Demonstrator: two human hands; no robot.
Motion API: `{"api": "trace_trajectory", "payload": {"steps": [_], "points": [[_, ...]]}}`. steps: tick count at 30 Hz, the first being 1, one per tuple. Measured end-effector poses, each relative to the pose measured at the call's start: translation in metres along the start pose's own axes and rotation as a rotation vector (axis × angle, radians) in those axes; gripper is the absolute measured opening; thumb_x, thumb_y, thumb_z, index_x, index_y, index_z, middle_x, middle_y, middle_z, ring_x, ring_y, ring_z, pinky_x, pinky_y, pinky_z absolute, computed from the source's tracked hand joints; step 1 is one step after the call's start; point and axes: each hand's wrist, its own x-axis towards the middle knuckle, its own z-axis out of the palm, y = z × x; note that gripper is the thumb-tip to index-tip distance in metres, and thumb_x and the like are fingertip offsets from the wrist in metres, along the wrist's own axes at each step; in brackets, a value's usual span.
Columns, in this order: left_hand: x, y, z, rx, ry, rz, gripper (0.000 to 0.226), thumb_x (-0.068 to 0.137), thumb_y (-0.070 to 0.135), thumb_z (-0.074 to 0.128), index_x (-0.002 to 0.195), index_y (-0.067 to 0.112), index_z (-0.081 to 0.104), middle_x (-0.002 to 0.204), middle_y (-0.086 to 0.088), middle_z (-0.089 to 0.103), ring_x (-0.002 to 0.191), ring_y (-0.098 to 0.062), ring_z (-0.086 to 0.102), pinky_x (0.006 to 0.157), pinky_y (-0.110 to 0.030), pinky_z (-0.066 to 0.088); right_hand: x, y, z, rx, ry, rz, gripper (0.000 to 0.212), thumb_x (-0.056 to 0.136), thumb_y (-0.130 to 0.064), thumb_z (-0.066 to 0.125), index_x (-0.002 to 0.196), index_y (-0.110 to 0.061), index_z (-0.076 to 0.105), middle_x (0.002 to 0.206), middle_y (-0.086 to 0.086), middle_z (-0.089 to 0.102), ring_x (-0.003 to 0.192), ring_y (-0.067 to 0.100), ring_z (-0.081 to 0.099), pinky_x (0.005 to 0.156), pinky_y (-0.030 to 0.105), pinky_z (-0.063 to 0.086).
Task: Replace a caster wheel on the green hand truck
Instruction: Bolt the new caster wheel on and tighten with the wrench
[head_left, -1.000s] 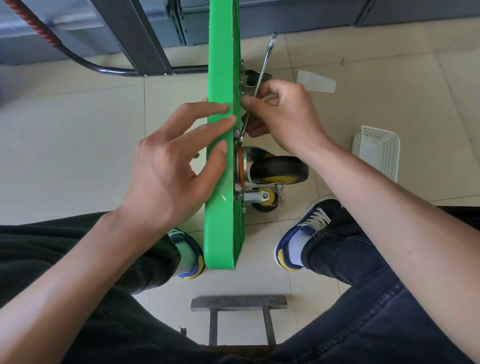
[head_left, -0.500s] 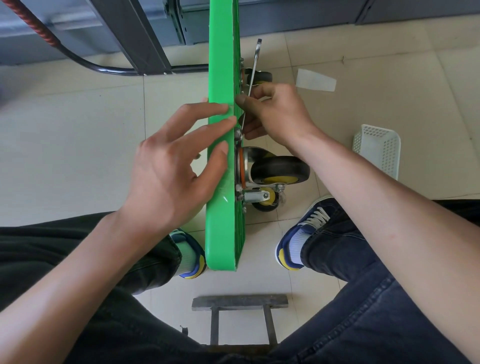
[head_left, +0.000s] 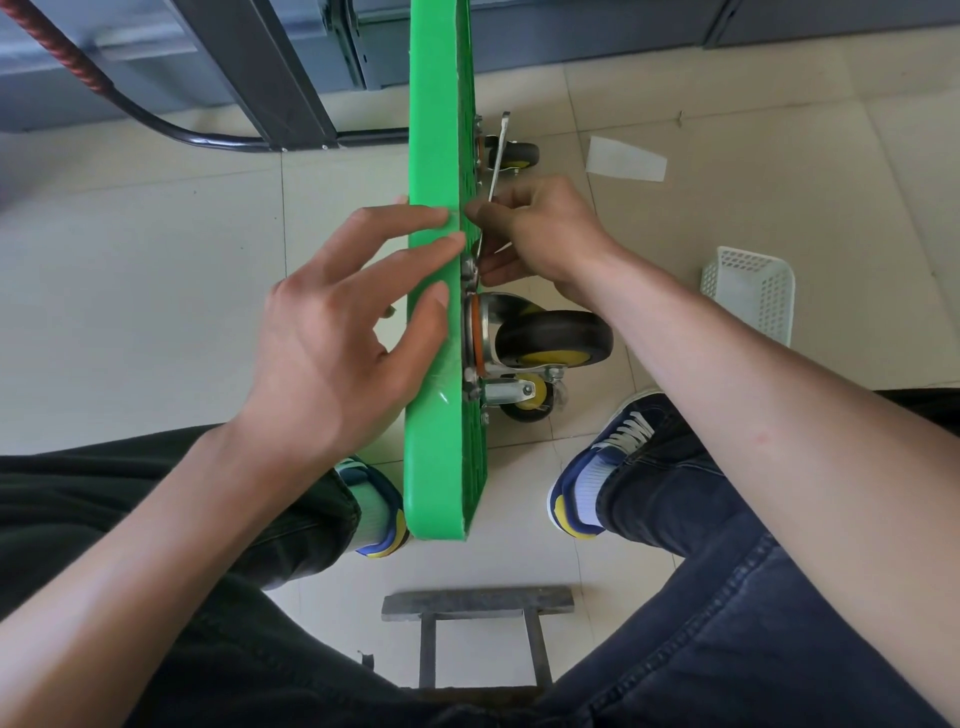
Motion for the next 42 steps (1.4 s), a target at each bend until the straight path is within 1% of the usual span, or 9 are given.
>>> {"api": "trace_trajectory", "payload": {"steps": [5, 10, 15, 20, 24, 30, 36, 40, 42], "points": [[0.0, 0.0, 0.0, -0.002, -0.002, 0.007, 0.028, 0.1, 0.015, 0.056, 0.123, 0.01, 0.071, 0.132, -0.005, 0.063, 0.099, -0.021, 0.067, 0.07, -0.04, 0.057, 0.007, 0.002, -0.001, 0.014, -0.027, 0.113, 0.033, 0.098, -0.026, 0.07, 0.11, 0.004, 0.067, 0.086, 0.017, 0.073, 0.069, 0.028, 0.076, 0.066, 0.036, 0.064], [0.0, 0.0, -0.001, -0.003, -0.008, 0.002, 0.028, 0.1, 0.015, 0.056, 0.123, 0.011, 0.071, 0.132, -0.004, 0.063, 0.098, -0.021, 0.068, 0.07, -0.04, 0.057, 0.007, 0.005, -0.001, 0.074, -0.038, 0.219, 0.029, 0.098, -0.022, 0.07, 0.108, 0.004, 0.064, 0.08, 0.015, 0.072, 0.064, 0.023, 0.074, 0.06, 0.029, 0.062], [0.0, 0.0, -0.001, 0.001, -0.016, -0.008, 0.029, 0.1, 0.016, 0.056, 0.124, 0.012, 0.071, 0.133, -0.002, 0.062, 0.094, -0.023, 0.068, 0.068, -0.042, 0.057, 0.01, 0.011, -0.003, 0.058, -0.062, 0.336, 0.023, 0.1, -0.023, 0.067, 0.092, -0.002, 0.066, 0.063, 0.007, 0.073, 0.057, 0.015, 0.07, 0.056, 0.025, 0.059], [0.001, 0.0, 0.0, -0.003, -0.009, -0.004, 0.029, 0.1, 0.015, 0.056, 0.124, 0.011, 0.071, 0.133, -0.003, 0.063, 0.097, -0.022, 0.068, 0.069, -0.04, 0.057, 0.011, 0.014, -0.005, 0.101, -0.092, 0.413, 0.023, 0.101, -0.023, 0.064, 0.089, -0.003, 0.065, 0.063, 0.007, 0.071, 0.054, 0.014, 0.067, 0.056, 0.024, 0.059], [0.001, 0.0, 0.0, -0.005, -0.01, -0.008, 0.029, 0.099, 0.016, 0.056, 0.123, 0.012, 0.072, 0.132, -0.003, 0.063, 0.095, -0.024, 0.068, 0.069, -0.041, 0.057, 0.008, 0.013, -0.008, 0.121, -0.002, 0.287, 0.025, 0.099, -0.024, 0.067, 0.098, 0.001, 0.065, 0.077, 0.016, 0.073, 0.061, 0.022, 0.074, 0.057, 0.029, 0.061], [0.001, 0.0, -0.001, 0.002, -0.013, -0.01, 0.028, 0.1, 0.016, 0.057, 0.124, 0.012, 0.072, 0.133, -0.002, 0.063, 0.096, -0.024, 0.068, 0.069, -0.042, 0.057, -0.008, 0.001, -0.017, -0.011, 0.076, -0.145, 0.029, 0.101, -0.021, 0.065, 0.103, 0.008, 0.064, 0.088, 0.026, 0.073, 0.067, 0.031, 0.074, 0.067, 0.04, 0.064], [0.001, 0.001, 0.0, -0.004, -0.013, -0.01, 0.029, 0.1, 0.016, 0.056, 0.123, 0.011, 0.071, 0.132, -0.004, 0.063, 0.107, -0.019, 0.067, 0.071, -0.04, 0.058, -0.035, 0.003, -0.021, -0.044, 0.09, -0.355, 0.019, 0.099, -0.019, 0.068, 0.098, -0.001, 0.062, 0.084, 0.015, 0.075, 0.072, 0.027, 0.075, 0.068, 0.044, 0.064], [0.001, 0.001, 0.001, -0.007, -0.009, -0.013, 0.028, 0.099, 0.015, 0.057, 0.123, 0.011, 0.072, 0.131, -0.005, 0.063, 0.105, -0.019, 0.067, 0.071, -0.041, 0.058, -0.042, 0.004, -0.021, -0.068, 0.071, -0.427, 0.012, 0.096, -0.02, 0.071, 0.097, -0.011, 0.063, 0.084, 0.008, 0.077, 0.075, 0.022, 0.076, 0.067, 0.042, 0.064], [0.002, 0.001, 0.001, -0.009, -0.003, -0.012, 0.028, 0.099, 0.014, 0.057, 0.122, 0.01, 0.072, 0.131, -0.005, 0.064, 0.105, -0.02, 0.067, 0.071, -0.041, 0.057, -0.044, 0.003, -0.018, -0.075, 0.063, -0.434, 0.014, 0.096, -0.02, 0.072, 0.099, -0.008, 0.065, 0.083, 0.008, 0.078, 0.074, 0.021, 0.076, 0.067, 0.041, 0.063]]}}
